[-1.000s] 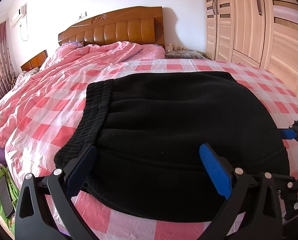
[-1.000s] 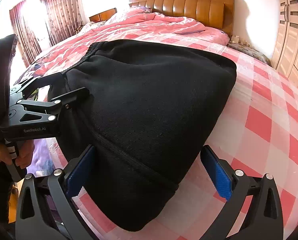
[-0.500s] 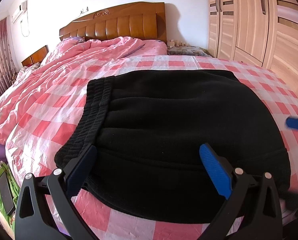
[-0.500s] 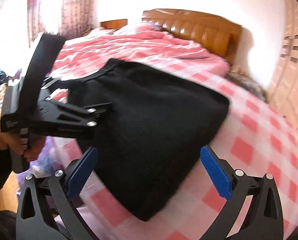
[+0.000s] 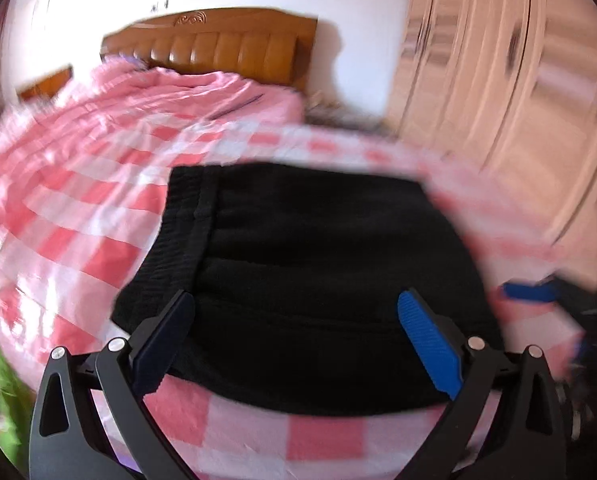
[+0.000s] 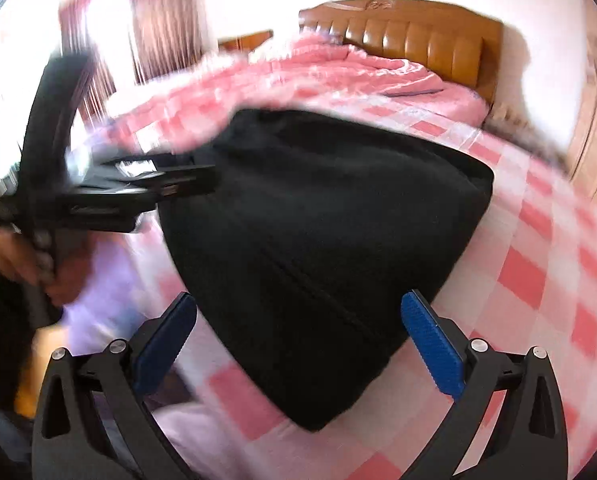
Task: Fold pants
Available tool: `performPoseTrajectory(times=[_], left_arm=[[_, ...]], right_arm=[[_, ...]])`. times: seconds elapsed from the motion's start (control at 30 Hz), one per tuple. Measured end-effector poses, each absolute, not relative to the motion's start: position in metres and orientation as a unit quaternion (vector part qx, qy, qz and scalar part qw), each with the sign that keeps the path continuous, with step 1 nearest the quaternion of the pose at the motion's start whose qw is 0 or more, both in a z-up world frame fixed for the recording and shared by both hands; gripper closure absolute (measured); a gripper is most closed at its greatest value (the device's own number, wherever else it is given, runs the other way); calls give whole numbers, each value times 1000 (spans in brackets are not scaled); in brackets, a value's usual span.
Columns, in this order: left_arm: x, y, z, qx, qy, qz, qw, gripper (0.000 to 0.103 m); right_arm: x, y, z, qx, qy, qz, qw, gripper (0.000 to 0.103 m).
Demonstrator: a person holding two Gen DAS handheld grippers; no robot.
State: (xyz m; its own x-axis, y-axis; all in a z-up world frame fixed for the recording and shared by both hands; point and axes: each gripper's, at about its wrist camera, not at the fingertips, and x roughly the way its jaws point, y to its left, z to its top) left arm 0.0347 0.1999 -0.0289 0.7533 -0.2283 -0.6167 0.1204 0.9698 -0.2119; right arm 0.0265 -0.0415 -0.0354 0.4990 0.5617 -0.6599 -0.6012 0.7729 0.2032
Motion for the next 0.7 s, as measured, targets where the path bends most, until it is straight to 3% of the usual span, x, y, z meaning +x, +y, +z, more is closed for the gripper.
performPoseTrajectory(times=[0.1,0.2,0.43,0.7], left_arm=[[35,258,-18,-183,335,-108,918,2],[66,298,-33,-238,391,-114,882,2],[130,284,-77,-217,494,-145,830,2],[146,280,-99,-219,507,-173,816,2]], right_arm=[[49,-86,-38,85,397,319,856,4],[68,-107,-58,160,432,298,836,4],[86,-79,-83,173,478,319,800,4],[111,-59,-94,198,491,327,783,7]])
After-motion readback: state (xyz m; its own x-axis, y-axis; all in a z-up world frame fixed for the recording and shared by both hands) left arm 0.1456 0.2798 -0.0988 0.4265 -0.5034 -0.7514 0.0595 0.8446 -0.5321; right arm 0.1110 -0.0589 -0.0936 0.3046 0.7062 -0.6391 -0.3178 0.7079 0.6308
